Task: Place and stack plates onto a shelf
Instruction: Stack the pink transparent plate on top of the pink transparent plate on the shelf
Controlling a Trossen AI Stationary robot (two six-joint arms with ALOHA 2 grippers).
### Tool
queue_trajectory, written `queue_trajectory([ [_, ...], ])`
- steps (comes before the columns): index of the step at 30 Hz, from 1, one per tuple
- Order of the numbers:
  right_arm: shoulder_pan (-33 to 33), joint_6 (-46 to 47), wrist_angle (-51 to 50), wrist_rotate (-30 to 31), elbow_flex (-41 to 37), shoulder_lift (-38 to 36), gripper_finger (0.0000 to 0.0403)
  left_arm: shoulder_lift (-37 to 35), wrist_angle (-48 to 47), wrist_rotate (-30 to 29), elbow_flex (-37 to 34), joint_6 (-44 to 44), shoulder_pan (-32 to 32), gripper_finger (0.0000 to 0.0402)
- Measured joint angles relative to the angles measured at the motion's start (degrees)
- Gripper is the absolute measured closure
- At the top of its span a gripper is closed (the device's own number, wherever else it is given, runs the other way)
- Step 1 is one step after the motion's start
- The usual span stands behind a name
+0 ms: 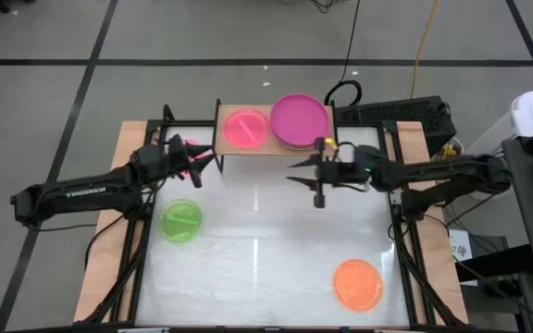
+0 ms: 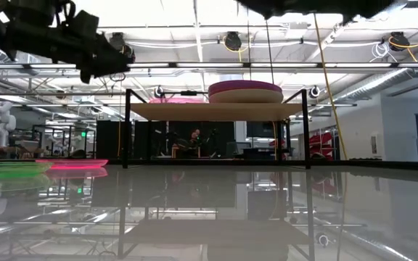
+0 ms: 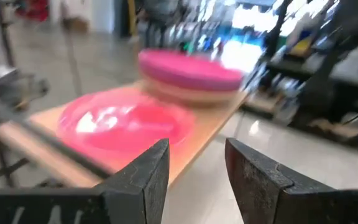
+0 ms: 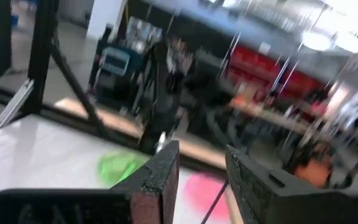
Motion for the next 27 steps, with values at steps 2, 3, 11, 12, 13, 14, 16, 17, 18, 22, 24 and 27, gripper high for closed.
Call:
queue_trajectory([
  [2, 0.2, -1.2, 6.0, 1.0, -4.3, -2.9, 0.0291, 0.0, -6.9, -2.9, 2.4, 0.2, -0.4, 0.0241],
  [3, 0.2, -1.6, 8.6, 2.1, -6.3, -4.3, 0.0291, 0.0, -10.7, -4.6, 3.7, 0.3, -0.7, 0.0241],
  [11, 0.2, -7.0, 17.9, 12.6, -16.2, -13.2, 0.0291, 0.0, -33.6, -18.8, 10.6, -3.7, -3.9, 0.0241],
  [12, 0.2, -7.7, 18.3, 14.0, -16.5, -13.9, 0.0291, 0.2, -34.5, -19.5, 10.6, -4.7, -4.2, 0.0241],
  [13, 0.2, -8.3, 18.3, 15.3, -16.7, -14.6, 0.0291, 0.7, -35.0, -19.8, 10.6, -5.6, -4.4, 0.0241],
  [14, 0.2, -8.6, 18.3, 16.7, -16.8, -15.2, 0.0291, 1.4, -35.4, -19.9, 10.5, -6.2, -4.5, 0.0241],
  [16, 0.2, -9.0, 18.4, 19.3, -16.9, -15.8, 0.0291, 3.9, -36.8, -20.3, 10.5, -6.8, -4.6, 0.0241],
  [17, 0.1, -9.2, 18.4, 20.2, -16.9, -15.8, 0.0291, 5.5, -37.2, -20.7, 10.4, -7.0, -4.6, 0.0241],
  [18, 0.1, -9.6, 18.2, 21.1, -16.9, -15.8, 0.0291, 7.2, -37.3, -21.1, 10.4, -7.0, -4.6, 0.0241],
  [22, -0.7, -10.4, 18.1, 20.9, -16.9, -14.8, 0.0291, 14.5, -37.1, -21.0, 10.4, -7.0, -4.6, 0.0241],
  [24, -1.4, -10.4, 18.0, 20.8, -16.9, -13.9, 0.0291, 17.6, -37.9, -20.0, 10.4, -6.9, -4.6, 0.0241],
  [27, -2.3, -10.0, 18.1, 20.8, -16.9, -12.7, 0.0291, 21.0, -39.9, -19.3, 10.4, -6.8, -4.6, 0.0241],
])
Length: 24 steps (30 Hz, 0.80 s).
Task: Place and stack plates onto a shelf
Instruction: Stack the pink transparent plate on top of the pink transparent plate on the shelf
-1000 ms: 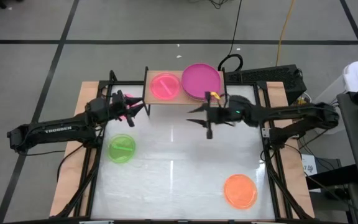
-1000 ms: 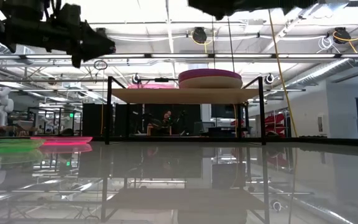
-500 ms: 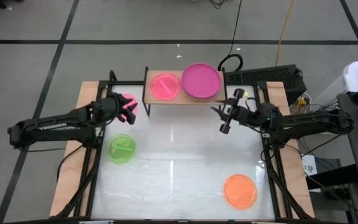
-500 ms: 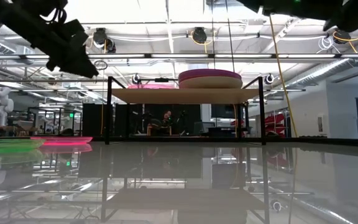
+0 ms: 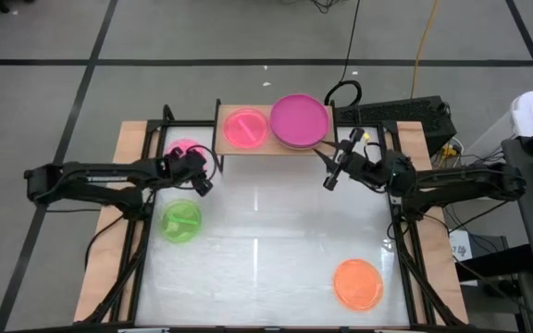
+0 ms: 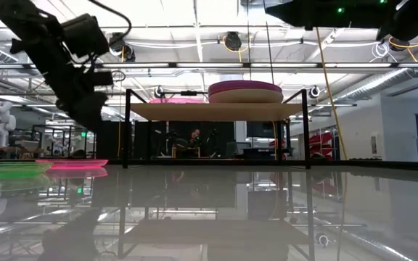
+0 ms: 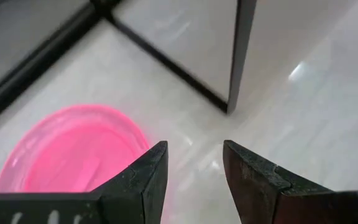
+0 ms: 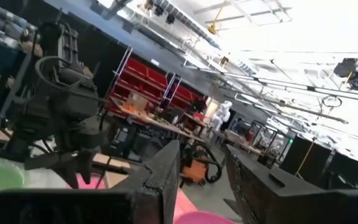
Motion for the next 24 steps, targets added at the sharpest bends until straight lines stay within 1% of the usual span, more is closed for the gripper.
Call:
queue_trajectory([
  [5, -1.2, 0.3, 0.0, 0.0, 0.0, 1.4, 0.0291, 3.7, -1.4, -0.2, 0.0, -0.9, 0.3, 0.0241],
  [11, -2.6, 0.7, 0.6, -0.1, 0.0, 1.9, 0.0291, 7.2, -3.0, -2.1, 0.0, -2.6, 1.9, 0.0241],
  [14, -2.9, 2.4, 0.8, -0.1, 0.0, 1.9, 0.0291, 8.7, -4.3, -2.2, -0.1, -3.9, 2.9, 0.0241],
  [24, -2.8, 6.3, 0.8, -0.1, 0.0, 1.9, 0.0291, 14.7, -3.9, -2.6, -0.1, -5.7, 4.5, 0.0241],
])
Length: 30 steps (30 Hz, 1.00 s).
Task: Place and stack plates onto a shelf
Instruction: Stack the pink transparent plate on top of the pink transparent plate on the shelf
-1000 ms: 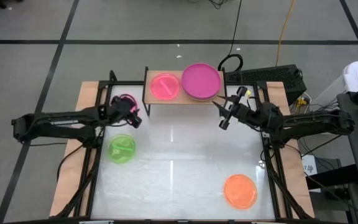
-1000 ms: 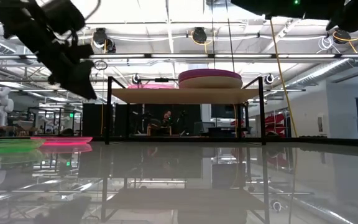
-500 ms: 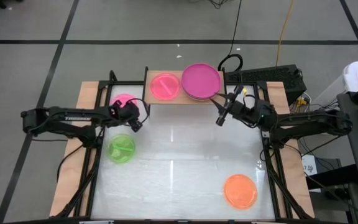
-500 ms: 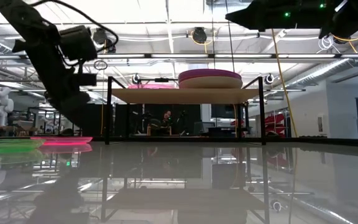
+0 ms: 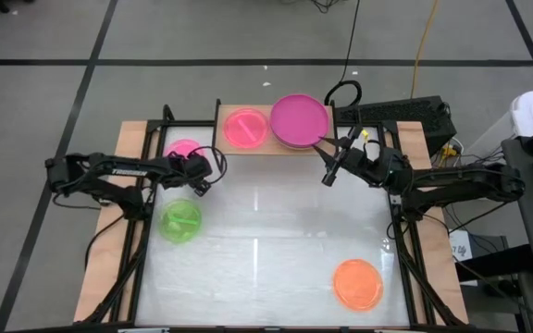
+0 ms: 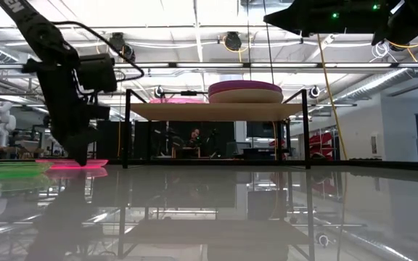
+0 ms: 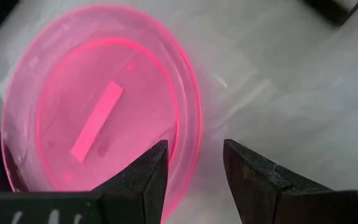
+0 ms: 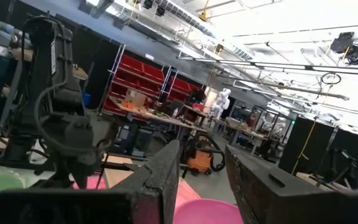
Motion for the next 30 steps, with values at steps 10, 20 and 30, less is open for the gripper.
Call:
queue_trajectory([
  [10, 0.6, 3.5, 0.0, -0.2, 0.0, 0.0, 0.0291, 3.6, 0.7, -3.5, 0.2, -2.2, -0.1, 0.0249],
  [20, 0.6, 3.9, 1.6, -0.2, 0.0, -0.3, 0.0291, 3.7, -0.2, -3.5, 0.1, -3.0, 0.0, 0.0389],
  [30, 1.4, 4.1, 6.3, -0.2, 0.1, -1.3, 0.0291, 3.2, -15.3, -3.7, 14.6, -4.8, -5.0, 0.0398],
])
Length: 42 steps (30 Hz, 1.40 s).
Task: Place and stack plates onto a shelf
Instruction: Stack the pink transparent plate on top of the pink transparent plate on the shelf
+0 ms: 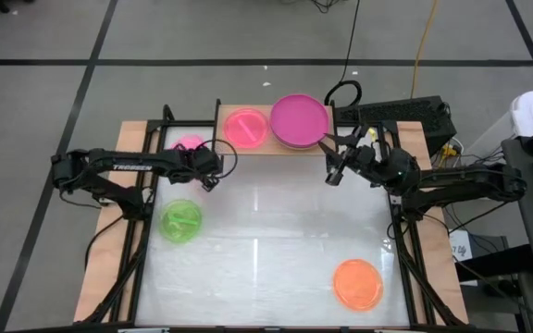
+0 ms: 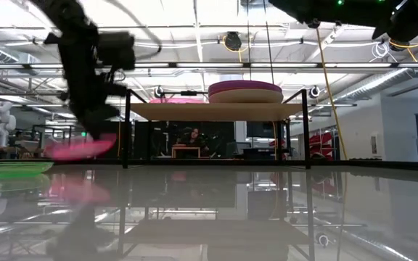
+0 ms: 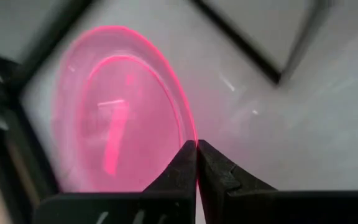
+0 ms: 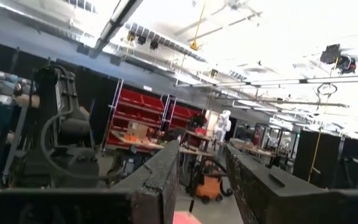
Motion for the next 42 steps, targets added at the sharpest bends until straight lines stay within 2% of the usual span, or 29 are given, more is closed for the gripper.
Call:
queue_trajectory([
  [7, 1.0, -2.8, 0.2, 0.0, 0.0, -2.9, 0.0291, 0.0, -20.8, -12.1, 17.1, -5.8, -5.1, 0.04],
  [11, 1.1, -3.8, 0.2, 0.0, 0.0, -3.9, 0.0291, 0.0, -26.2, -17.6, 25.5, -7.0, -7.0, 0.04],
  [14, 1.1, -5.1, 0.2, 0.0, 0.0, -4.1, 0.0291, -0.1, -24.3, -19.4, 30.2, -0.8, -8.6, 0.04],
  [17, 1.0, -6.2, 0.5, 0.0, 0.0, -4.1, 0.0291, 0.1, -15.1, -19.0, 32.5, 12.2, -10.0, 0.0401],
  [21, 1.0, -5.9, 1.5, 0.0, 0.0, -4.1, 0.0291, 2.0, 0.8, -11.3, 32.8, 32.0, -10.6, 0.0401],
  [24, 1.0, -5.8, 1.7, 0.0, 0.0, -4.1, 0.0291, 4.7, 5.9, -9.6, 32.8, 38.9, -10.5, 0.0401],
  [33, 1.0, -4.3, 0.9, 0.0, 0.0, -4.1, 0.0291, 10.5, 5.0, -6.9, 32.8, 41.3, -6.4, 0.0396],
  [42, 1.0, -4.3, 0.6, 0.1, 0.0, -4.1, 0.0291, 11.0, 7.1, -7.0, 32.8, 41.7, -5.3, 0.0333],
])
